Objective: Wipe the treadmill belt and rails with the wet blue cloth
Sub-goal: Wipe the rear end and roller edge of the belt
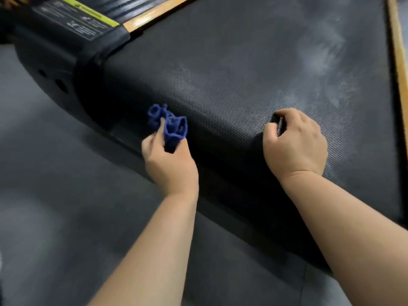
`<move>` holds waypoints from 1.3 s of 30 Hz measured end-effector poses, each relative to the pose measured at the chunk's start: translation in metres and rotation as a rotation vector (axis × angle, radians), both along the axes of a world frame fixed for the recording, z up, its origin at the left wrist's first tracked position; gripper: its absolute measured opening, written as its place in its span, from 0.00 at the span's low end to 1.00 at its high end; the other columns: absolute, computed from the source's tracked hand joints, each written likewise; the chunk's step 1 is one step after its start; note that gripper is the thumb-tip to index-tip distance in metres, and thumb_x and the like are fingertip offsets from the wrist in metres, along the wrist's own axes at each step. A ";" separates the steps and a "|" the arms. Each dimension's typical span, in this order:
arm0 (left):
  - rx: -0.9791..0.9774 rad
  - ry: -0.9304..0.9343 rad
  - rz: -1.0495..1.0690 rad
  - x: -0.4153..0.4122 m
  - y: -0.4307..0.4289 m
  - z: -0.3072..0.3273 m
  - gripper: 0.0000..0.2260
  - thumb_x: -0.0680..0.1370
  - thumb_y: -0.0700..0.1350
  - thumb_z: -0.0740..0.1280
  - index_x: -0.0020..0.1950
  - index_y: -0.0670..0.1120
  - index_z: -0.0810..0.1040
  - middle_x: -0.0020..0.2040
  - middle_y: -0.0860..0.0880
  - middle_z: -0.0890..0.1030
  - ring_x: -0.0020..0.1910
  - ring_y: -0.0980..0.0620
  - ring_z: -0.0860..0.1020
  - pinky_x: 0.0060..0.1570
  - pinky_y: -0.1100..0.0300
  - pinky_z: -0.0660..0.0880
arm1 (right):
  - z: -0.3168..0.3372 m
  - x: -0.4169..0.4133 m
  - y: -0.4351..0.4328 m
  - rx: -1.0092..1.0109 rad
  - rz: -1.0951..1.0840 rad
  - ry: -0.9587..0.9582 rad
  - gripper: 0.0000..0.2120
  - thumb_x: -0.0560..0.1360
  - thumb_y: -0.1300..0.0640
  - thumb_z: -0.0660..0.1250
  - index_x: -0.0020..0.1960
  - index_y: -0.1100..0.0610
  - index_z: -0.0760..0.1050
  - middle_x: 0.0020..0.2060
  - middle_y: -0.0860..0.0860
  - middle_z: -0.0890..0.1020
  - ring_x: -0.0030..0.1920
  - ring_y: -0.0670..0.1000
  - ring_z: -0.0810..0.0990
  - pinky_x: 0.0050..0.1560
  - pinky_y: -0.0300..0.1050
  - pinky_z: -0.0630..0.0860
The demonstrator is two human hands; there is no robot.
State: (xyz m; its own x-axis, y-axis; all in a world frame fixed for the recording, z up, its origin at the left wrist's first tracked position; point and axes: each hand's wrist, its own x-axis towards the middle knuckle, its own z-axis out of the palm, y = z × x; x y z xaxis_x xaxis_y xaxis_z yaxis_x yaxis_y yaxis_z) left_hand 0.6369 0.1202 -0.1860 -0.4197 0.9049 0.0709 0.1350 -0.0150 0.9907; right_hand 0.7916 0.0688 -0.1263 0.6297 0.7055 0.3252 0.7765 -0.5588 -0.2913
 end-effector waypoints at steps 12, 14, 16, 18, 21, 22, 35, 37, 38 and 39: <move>0.207 0.228 -0.183 -0.041 0.008 0.002 0.20 0.68 0.36 0.70 0.59 0.46 0.81 0.54 0.44 0.77 0.51 0.50 0.77 0.54 0.71 0.68 | 0.007 -0.002 0.000 -0.052 0.015 0.049 0.14 0.75 0.52 0.58 0.58 0.51 0.75 0.60 0.50 0.77 0.62 0.56 0.69 0.61 0.50 0.65; 0.099 0.211 -0.042 -0.067 0.064 0.012 0.18 0.71 0.37 0.69 0.60 0.47 0.81 0.57 0.47 0.77 0.54 0.50 0.77 0.50 0.74 0.65 | 0.011 -0.010 0.018 -0.034 0.033 0.049 0.14 0.76 0.56 0.58 0.58 0.52 0.76 0.60 0.51 0.76 0.62 0.57 0.68 0.61 0.49 0.65; 0.116 0.286 -0.046 -0.067 0.081 0.009 0.16 0.71 0.39 0.69 0.59 0.47 0.81 0.55 0.47 0.78 0.52 0.48 0.77 0.47 0.71 0.65 | 0.014 -0.028 0.054 0.005 0.130 0.098 0.15 0.76 0.59 0.57 0.59 0.53 0.76 0.61 0.51 0.76 0.63 0.56 0.68 0.62 0.48 0.64; 0.148 0.324 -0.086 -0.061 0.067 -0.005 0.16 0.70 0.40 0.70 0.58 0.46 0.81 0.51 0.47 0.78 0.49 0.50 0.77 0.47 0.69 0.67 | 0.013 -0.052 0.083 0.000 0.234 0.157 0.15 0.76 0.61 0.56 0.58 0.52 0.76 0.61 0.49 0.76 0.63 0.54 0.68 0.61 0.46 0.64; 0.150 0.260 -0.151 -0.052 0.036 -0.019 0.17 0.69 0.40 0.69 0.58 0.43 0.81 0.48 0.49 0.76 0.46 0.58 0.74 0.47 0.73 0.66 | 0.008 -0.057 0.098 0.020 0.211 0.183 0.14 0.76 0.59 0.55 0.56 0.52 0.76 0.58 0.47 0.77 0.61 0.52 0.70 0.59 0.46 0.66; 0.162 0.254 -0.185 -0.050 0.027 -0.021 0.18 0.68 0.40 0.70 0.58 0.42 0.81 0.48 0.49 0.76 0.46 0.59 0.74 0.48 0.72 0.67 | 0.007 -0.055 0.097 0.007 0.197 0.173 0.13 0.76 0.59 0.55 0.55 0.52 0.76 0.58 0.47 0.77 0.60 0.53 0.70 0.58 0.47 0.66; 0.100 0.244 0.015 -0.087 0.121 0.016 0.15 0.72 0.40 0.68 0.58 0.45 0.81 0.54 0.47 0.77 0.49 0.58 0.73 0.47 0.79 0.63 | 0.006 -0.059 0.096 -0.049 0.312 -0.002 0.13 0.78 0.46 0.55 0.56 0.48 0.74 0.58 0.44 0.76 0.61 0.51 0.69 0.58 0.48 0.67; 0.134 0.260 0.036 -0.069 0.105 0.009 0.16 0.70 0.39 0.70 0.57 0.45 0.81 0.53 0.46 0.78 0.51 0.52 0.76 0.51 0.74 0.66 | 0.006 -0.058 0.096 -0.054 0.302 -0.008 0.12 0.78 0.46 0.55 0.55 0.48 0.74 0.58 0.43 0.76 0.60 0.51 0.69 0.56 0.48 0.68; 0.142 0.266 0.035 -0.063 0.096 0.006 0.17 0.69 0.38 0.70 0.57 0.46 0.81 0.54 0.46 0.78 0.52 0.48 0.77 0.53 0.69 0.68 | 0.005 -0.058 0.095 -0.056 0.299 -0.011 0.12 0.78 0.46 0.55 0.55 0.48 0.73 0.58 0.43 0.76 0.60 0.51 0.69 0.56 0.48 0.68; 0.156 0.270 0.017 -0.059 0.087 0.004 0.17 0.69 0.38 0.71 0.58 0.46 0.81 0.54 0.46 0.77 0.53 0.47 0.77 0.53 0.67 0.69 | 0.005 -0.058 0.095 -0.056 0.299 -0.009 0.12 0.78 0.46 0.55 0.55 0.48 0.73 0.58 0.43 0.76 0.60 0.51 0.69 0.56 0.48 0.68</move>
State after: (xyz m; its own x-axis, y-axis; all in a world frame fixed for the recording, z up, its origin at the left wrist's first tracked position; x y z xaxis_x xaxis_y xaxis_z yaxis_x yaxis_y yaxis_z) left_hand 0.5776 0.2072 -0.1820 -0.3821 0.8673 0.3190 0.3942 -0.1593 0.9051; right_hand 0.7333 0.1640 -0.1214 0.3890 0.8759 0.2854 0.9112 -0.3203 -0.2591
